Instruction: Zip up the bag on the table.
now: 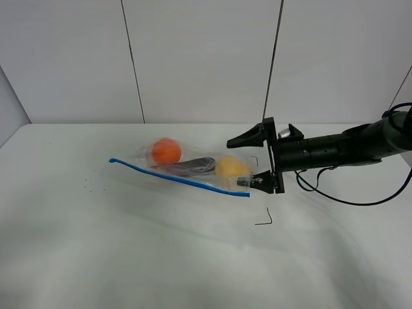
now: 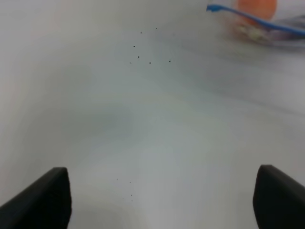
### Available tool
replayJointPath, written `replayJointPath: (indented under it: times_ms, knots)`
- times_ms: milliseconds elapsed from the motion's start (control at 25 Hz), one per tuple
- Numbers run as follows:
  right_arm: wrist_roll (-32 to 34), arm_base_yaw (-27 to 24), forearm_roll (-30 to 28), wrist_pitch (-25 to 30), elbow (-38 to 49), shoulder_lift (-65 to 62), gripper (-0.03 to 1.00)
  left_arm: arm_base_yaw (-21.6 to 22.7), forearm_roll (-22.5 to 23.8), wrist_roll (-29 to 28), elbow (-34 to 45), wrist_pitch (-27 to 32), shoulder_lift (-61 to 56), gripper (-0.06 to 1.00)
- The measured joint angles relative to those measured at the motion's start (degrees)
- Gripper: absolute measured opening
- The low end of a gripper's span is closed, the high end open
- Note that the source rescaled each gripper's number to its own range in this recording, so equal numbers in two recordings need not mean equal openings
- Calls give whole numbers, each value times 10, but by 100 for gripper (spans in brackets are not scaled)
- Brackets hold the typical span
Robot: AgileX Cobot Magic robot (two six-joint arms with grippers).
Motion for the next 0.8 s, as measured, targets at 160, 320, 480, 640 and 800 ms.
replayJointPath:
  times_ms: [160, 320, 480, 640, 800]
  knots:
    - [29, 0, -86, -1, -10, 0, 100, 0, 0, 0, 0, 0, 0, 100]
    - [106, 0, -235, -2, -81, 0, 100, 0, 0, 0, 0, 0, 0, 100]
    - [211, 0, -417, 0, -191, 0, 100, 0, 0, 0, 0, 0, 0, 100]
    - [307, 5, -591, 0, -294, -1, 100, 0, 0, -1, 0, 0, 0, 100]
    - [350, 8, -690, 2, -367, -1, 100, 0, 0, -1, 0, 0, 0, 100]
